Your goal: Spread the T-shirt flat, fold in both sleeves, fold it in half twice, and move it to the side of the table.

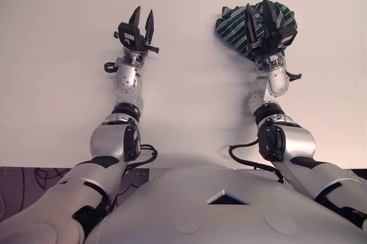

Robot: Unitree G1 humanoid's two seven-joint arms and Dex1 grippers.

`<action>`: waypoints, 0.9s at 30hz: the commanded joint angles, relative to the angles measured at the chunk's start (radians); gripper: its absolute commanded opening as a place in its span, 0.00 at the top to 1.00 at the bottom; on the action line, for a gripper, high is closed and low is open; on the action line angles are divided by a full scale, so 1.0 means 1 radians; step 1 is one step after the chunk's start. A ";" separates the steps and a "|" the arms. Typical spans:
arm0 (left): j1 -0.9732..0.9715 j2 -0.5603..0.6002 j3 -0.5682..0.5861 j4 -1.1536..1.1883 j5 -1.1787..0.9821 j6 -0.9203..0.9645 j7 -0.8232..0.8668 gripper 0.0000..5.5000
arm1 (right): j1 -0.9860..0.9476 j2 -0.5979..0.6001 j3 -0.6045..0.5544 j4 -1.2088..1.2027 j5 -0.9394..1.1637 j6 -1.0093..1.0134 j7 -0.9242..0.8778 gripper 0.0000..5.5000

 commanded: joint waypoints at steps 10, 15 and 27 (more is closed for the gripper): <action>-0.019 -0.039 -0.048 0.037 0.070 0.005 0.102 0.72 | 0.022 -0.046 -0.026 0.050 -0.023 0.026 -0.035 0.61; -0.030 -0.027 -0.055 0.049 0.087 0.012 0.130 0.72 | 0.015 -0.038 -0.030 0.052 -0.032 0.028 -0.038 0.61; -0.025 -0.035 -0.074 0.048 0.104 0.010 0.158 0.72 | 0.055 -0.230 0.012 -0.173 -0.416 0.071 -0.541 0.61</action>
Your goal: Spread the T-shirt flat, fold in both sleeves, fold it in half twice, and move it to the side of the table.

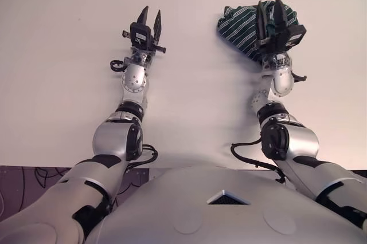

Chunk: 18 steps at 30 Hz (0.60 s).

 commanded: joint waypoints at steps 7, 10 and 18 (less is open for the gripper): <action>-0.001 -0.050 -0.038 0.004 0.040 0.004 0.045 0.72 | -0.001 -0.368 0.337 -0.150 -0.709 0.457 -0.422 0.61; -0.005 -0.055 -0.044 0.006 0.045 0.007 0.053 0.72 | -0.028 -0.382 0.410 -0.096 -0.725 0.502 -0.362 0.61; 0.020 -0.075 -0.029 -0.014 -0.035 0.001 -0.119 0.72 | 0.300 -0.401 0.570 -0.608 -0.265 0.574 0.311 0.61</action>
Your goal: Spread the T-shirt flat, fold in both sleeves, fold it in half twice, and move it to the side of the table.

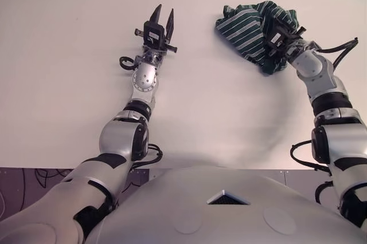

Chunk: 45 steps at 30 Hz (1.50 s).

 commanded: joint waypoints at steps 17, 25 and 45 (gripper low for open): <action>0.579 0.200 -0.416 -1.092 -0.359 0.204 -0.837 0.72 | 0.323 0.115 -0.112 -0.934 0.647 0.351 0.254 0.61; 0.637 0.370 -0.398 -1.127 -0.123 0.262 -0.774 0.72 | 0.371 0.032 -0.020 -0.906 0.499 0.266 0.360 0.61; -0.008 0.689 -0.587 -0.979 1.183 0.056 0.230 0.72 | 0.517 0.007 0.439 -0.956 0.581 0.178 0.801 0.61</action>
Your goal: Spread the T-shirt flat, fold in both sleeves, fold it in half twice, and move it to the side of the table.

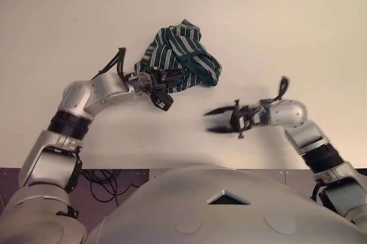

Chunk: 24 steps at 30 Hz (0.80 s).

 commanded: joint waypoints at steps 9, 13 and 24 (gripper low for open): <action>-0.032 0.082 -0.091 -0.022 -0.681 -0.050 -0.070 0.72 | -0.052 0.001 -0.275 -0.103 0.223 0.033 -0.080 0.61; -0.072 0.051 0.072 0.020 -0.880 0.164 -0.156 0.72 | -0.122 0.113 -0.375 -0.047 0.194 0.040 -0.255 0.61; 0.021 -0.001 -0.011 0.450 -0.618 0.236 -0.243 0.72 | -0.344 0.247 -0.313 0.461 -0.310 -0.080 -0.724 0.61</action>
